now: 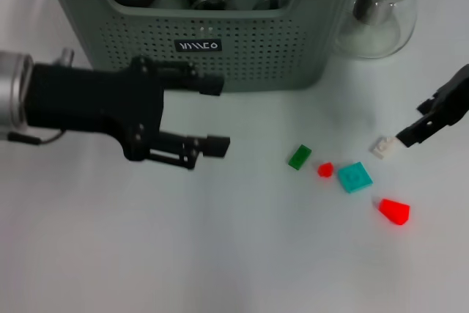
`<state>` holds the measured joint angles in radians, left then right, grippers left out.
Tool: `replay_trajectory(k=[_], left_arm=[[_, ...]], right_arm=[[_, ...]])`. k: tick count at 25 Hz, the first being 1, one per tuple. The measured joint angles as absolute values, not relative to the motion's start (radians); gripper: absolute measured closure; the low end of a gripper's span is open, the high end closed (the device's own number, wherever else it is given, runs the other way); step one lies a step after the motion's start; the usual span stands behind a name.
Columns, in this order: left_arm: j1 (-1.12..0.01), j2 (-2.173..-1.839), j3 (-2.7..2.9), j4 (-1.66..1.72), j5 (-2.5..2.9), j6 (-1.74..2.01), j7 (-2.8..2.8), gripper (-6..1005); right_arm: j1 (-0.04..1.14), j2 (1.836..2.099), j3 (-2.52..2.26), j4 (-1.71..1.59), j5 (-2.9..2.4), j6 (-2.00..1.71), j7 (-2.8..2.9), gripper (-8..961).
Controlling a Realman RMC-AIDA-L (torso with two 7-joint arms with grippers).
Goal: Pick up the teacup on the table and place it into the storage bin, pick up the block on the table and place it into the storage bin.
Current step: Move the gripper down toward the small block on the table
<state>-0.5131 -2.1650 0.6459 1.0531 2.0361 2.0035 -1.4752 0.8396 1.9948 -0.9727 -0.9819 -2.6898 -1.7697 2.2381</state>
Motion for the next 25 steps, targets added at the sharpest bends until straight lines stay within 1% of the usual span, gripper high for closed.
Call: replay_trajectory(k=[2, 4, 5, 7, 8, 9, 13, 16, 19, 25], left_arm=[[-0.500, -2.167, 0.646, 1.012, 2.047, 1.975, -1.421, 284], [-0.487, -2.169, 0.638, 0.943, 2.072, 1.929, -1.330, 231], [-0.487, -2.169, 0.638, 0.943, 2.072, 1.929, -1.330, 205], [-0.480, -2.170, 0.632, 0.895, 2.088, 1.897, -1.266, 152], [-0.479, -2.170, 0.631, 0.875, 2.091, 1.885, -1.243, 126], [-0.477, -2.170, 0.630, 0.856, 2.094, 1.876, -1.217, 121], [-0.474, -2.170, 0.630, 0.809, 2.096, 1.855, -1.135, 102], [-0.473, -2.171, 0.630, 0.792, 2.100, 1.836, -1.101, 102], [-0.474, -2.171, 0.630, 0.775, 2.111, 1.809, -1.072, 103], [-0.482, -2.171, 0.644, 0.739, 2.142, 1.756, -1.016, 108]], right_arm=[[0.849, 2.000, -0.975, -0.999, -2.728, -1.778, 2.271, 137], [0.864, 2.012, -0.988, -1.001, -2.776, -1.778, 2.315, 137], [0.864, 2.012, -0.988, -1.001, -2.776, -1.778, 2.315, 137], [0.871, 2.025, -0.997, -0.996, -2.807, -1.770, 2.335, 137], [0.875, 2.040, -1.003, -0.988, -2.828, -1.756, 2.350, 137], [0.875, 2.040, -1.003, -0.988, -2.828, -1.756, 2.350, 137], [0.879, 2.072, -1.018, -0.953, -2.845, -1.701, 2.367, 137], [0.880, 2.091, -1.057, -0.926, -2.867, -1.652, 2.392, 137], [0.881, 2.097, -1.104, -0.909, -2.874, -1.612, 2.426, 137], [0.882, 2.099, -1.156, -0.894, -2.870, -1.571, 2.464, 137]])
